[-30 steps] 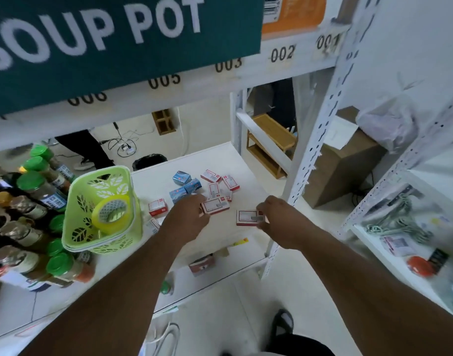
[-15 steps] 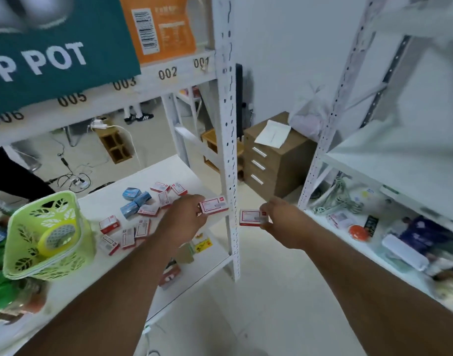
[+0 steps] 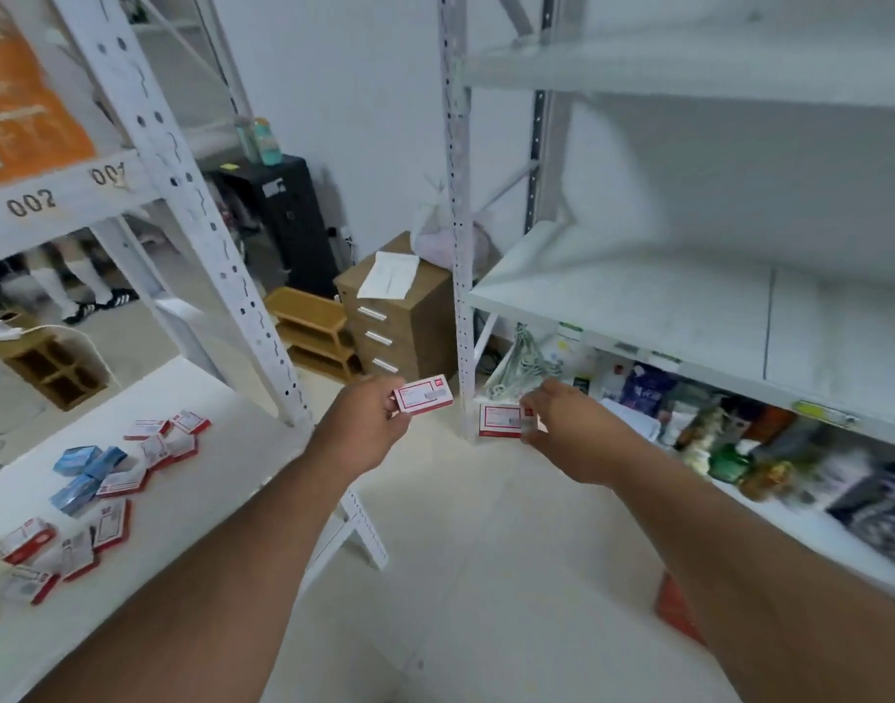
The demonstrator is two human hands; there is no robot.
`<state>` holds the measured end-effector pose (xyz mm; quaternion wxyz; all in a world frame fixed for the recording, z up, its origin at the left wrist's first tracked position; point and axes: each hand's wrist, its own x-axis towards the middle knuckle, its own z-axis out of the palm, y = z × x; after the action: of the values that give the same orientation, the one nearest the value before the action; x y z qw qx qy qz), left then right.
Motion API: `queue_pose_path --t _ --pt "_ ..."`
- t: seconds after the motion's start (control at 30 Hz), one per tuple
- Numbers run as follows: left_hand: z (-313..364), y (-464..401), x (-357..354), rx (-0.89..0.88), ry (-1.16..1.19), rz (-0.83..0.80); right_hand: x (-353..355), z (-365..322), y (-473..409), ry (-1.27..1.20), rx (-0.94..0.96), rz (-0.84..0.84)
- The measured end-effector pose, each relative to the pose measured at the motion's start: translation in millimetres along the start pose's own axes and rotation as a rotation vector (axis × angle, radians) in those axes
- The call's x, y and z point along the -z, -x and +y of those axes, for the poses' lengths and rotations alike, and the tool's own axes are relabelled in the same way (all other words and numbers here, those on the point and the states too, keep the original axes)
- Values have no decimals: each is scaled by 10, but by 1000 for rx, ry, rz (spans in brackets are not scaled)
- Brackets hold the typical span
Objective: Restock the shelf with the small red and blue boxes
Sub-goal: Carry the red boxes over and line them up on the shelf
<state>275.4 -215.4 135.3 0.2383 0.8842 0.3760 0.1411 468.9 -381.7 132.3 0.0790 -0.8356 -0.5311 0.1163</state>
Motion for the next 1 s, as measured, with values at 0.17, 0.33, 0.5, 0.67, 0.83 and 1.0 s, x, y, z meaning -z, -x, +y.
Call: queue_pose_path --t 0.17,0.33,0.5,0.67,0.83,1.0 --pt "422 -250 -202 -106 23 -58 172 432 204 -7 -112 8" --pt "691 -672 -391 -220 -59 -84 362 748 263 -30 -223 22" --pt "981 -1122 -480 -293 52 -141 524 986 124 -32 -323 86" --pt "1179 -1659 -518 -374 81 -178 767 1125 -84 -17 -411 135" --pt "1374 -2104 -432 -463 95 -209 1000 1202 -260 -16 -460 184" --pt "1660 -2549 -118 -562 137 -186 1490 1236 -369 59 -446 300"
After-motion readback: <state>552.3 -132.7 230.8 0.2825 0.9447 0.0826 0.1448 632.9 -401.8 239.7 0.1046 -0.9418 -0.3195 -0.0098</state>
